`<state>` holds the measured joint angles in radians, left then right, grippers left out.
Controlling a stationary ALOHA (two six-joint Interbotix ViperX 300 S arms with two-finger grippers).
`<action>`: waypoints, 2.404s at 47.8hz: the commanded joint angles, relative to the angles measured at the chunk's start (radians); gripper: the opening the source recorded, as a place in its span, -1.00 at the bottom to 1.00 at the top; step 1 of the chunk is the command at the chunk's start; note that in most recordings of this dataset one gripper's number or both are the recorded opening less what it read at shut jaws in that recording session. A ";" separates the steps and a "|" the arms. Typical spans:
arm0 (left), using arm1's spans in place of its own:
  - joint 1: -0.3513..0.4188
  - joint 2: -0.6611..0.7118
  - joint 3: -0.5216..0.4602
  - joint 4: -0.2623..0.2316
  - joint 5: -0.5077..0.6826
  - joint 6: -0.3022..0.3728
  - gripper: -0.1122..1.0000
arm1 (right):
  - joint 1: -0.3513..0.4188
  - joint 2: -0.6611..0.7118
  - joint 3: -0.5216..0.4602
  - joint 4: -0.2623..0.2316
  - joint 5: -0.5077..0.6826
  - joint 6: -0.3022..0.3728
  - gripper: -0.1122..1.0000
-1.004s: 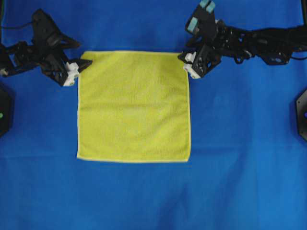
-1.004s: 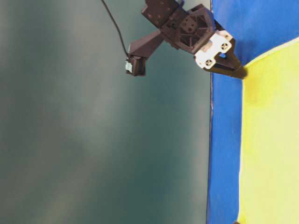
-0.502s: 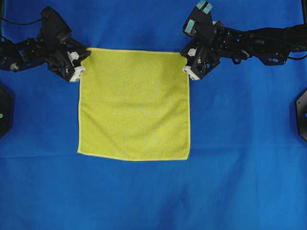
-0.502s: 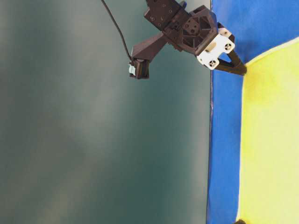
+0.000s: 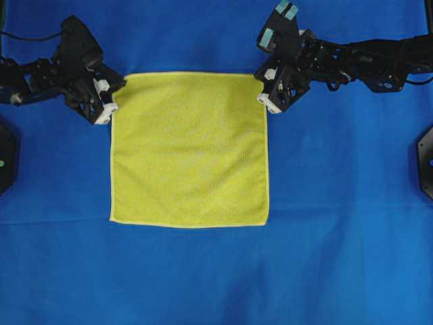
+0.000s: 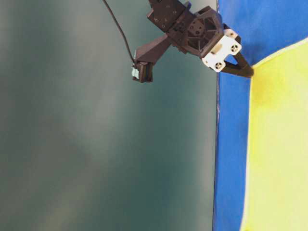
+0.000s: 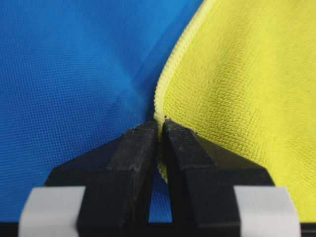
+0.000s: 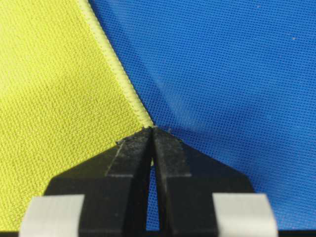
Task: Fold the yellow towel.
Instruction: 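Lift the top corners and fold them down toward the bottom edge, then release the corners and reposition both grippers at the folded edge ends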
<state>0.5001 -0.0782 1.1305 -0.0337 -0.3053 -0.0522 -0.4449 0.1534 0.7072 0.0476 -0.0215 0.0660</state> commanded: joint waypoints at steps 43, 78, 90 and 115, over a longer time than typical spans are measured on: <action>-0.449 -0.307 0.074 0.002 0.183 0.003 -0.70 | 0.307 -0.264 0.104 0.006 0.058 0.012 -0.79; -0.834 -0.215 -0.003 0.002 0.179 -0.247 -0.70 | 0.583 -0.242 0.104 0.018 0.074 0.155 -0.79; -0.838 -0.212 -0.006 0.002 0.181 -0.247 -0.60 | 0.583 -0.219 0.092 0.018 0.074 0.155 -0.78; -0.764 -0.314 -0.020 0.002 0.272 -0.181 0.40 | 0.571 -0.284 0.066 -0.021 0.092 0.146 0.31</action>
<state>-0.3007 -0.3712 1.1137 -0.0322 -0.0383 -0.2408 0.1442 -0.0951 0.7931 0.0368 0.0706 0.2132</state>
